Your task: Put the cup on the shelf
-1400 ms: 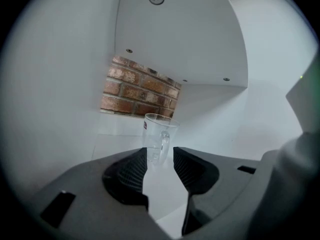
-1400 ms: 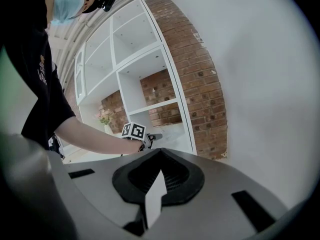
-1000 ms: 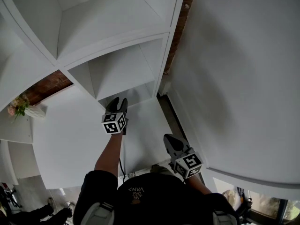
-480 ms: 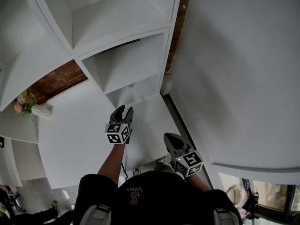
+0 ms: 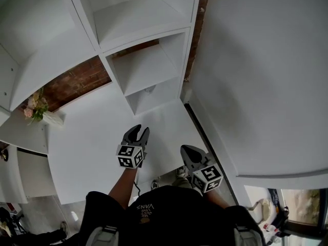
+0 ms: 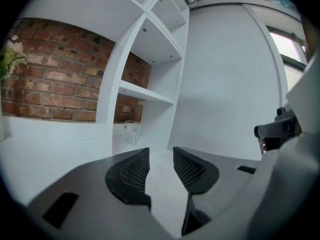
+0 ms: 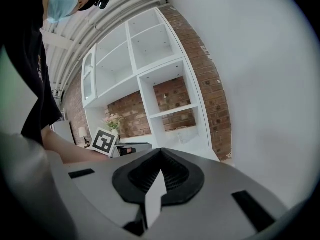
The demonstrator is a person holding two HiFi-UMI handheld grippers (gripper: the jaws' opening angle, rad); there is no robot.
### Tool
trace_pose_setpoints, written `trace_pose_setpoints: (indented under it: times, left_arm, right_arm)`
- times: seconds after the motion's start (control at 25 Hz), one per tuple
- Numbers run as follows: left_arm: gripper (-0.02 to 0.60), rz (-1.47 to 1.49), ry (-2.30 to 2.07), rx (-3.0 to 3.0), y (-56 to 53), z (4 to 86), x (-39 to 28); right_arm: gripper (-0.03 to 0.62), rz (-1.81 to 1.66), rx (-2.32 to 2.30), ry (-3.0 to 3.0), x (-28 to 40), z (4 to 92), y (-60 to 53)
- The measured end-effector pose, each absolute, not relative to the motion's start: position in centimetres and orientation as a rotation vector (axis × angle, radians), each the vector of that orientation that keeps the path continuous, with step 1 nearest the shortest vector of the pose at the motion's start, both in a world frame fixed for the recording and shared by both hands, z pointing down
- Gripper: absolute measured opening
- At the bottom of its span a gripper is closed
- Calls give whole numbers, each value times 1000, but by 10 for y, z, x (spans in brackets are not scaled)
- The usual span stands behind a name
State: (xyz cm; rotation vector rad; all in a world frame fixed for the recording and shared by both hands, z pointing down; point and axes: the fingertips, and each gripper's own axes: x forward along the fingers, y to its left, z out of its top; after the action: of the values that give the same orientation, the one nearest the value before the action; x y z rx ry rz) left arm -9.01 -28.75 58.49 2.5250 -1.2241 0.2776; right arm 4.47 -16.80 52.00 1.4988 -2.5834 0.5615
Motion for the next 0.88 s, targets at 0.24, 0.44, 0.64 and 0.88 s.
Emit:
trace_pose_setpoints:
  times: [0.24, 0.44, 0.64, 0.88]
  left_arm:
    - [144, 232, -1196, 2573, -253, 563, -100]
    - [135, 194, -1164, 2597, -226, 549, -107]
    - [130, 202, -1138, 2633, -201, 542, -117]
    - [126, 185, -1089, 2652, -173, 537, -131]
  right_arm:
    - [-5, 539, 1529, -2585, 31, 515, -151]
    - [-5, 534, 1561, -2573, 22, 515, -137]
    - [-5, 514, 1580, -2567, 8, 515, -126]
    - [-5, 511, 1600, -2558, -8, 519, -113]
